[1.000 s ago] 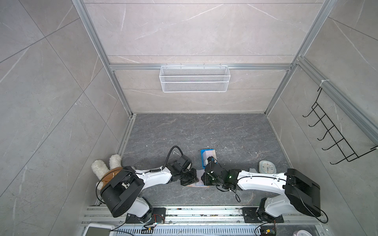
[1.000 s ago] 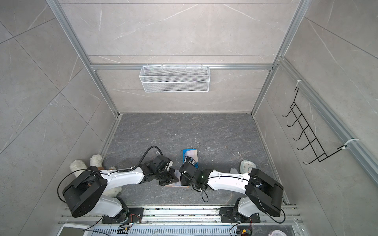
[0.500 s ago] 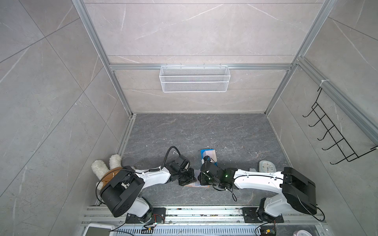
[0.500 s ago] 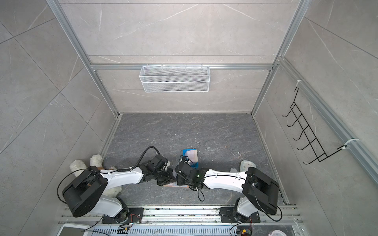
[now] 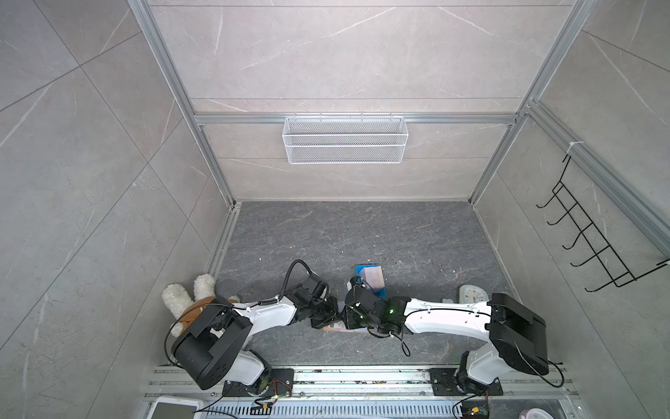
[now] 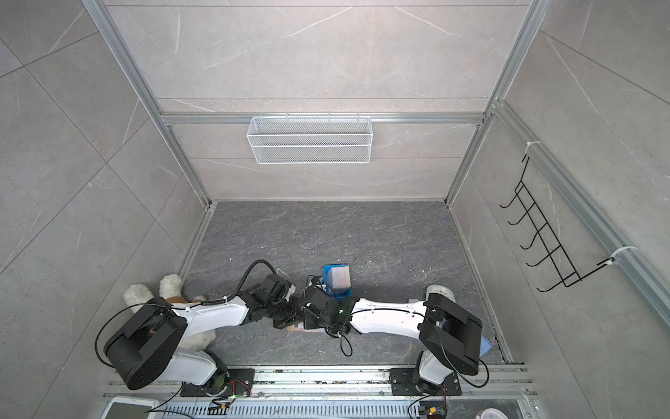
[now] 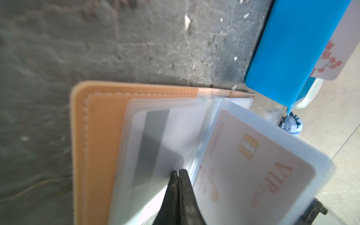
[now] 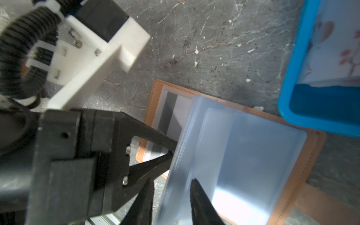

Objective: Insert credit cards into a card holder
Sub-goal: Turn over the card slot in the card holder.

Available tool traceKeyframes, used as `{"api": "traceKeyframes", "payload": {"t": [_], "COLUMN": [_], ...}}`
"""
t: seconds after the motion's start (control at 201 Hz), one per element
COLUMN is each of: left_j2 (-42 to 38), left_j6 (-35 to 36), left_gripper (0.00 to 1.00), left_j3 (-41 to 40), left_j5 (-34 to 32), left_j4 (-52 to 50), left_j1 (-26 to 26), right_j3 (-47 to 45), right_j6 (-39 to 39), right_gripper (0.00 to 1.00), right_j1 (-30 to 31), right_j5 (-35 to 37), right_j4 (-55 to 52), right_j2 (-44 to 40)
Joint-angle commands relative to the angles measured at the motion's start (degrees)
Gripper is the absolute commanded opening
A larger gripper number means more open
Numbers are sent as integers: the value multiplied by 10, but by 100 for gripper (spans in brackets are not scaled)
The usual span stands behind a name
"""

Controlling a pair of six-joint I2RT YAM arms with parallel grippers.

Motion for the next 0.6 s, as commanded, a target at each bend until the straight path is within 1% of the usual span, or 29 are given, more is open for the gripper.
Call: {"api": "traceKeyframes", "payload": {"t": [0.0,0.209,0.592], "left_j2": [-11,-1,-5], "left_j6": [17,17,18], "left_gripper": [1,1,1], "left_j3": [-4,-1,-2], "left_j5": [16,20,20], "left_j4": [-1,5,2], "left_j1": [6,6,9], "right_j3": [4,-11,3], "right_j6": [-6,-6,-31], "right_gripper": [37,46,44], "right_j1": [3,3,7], "right_j5": [20,17,-20], "right_j4": [-22,-18,14], "right_j2": [-5,-19,-8]}}
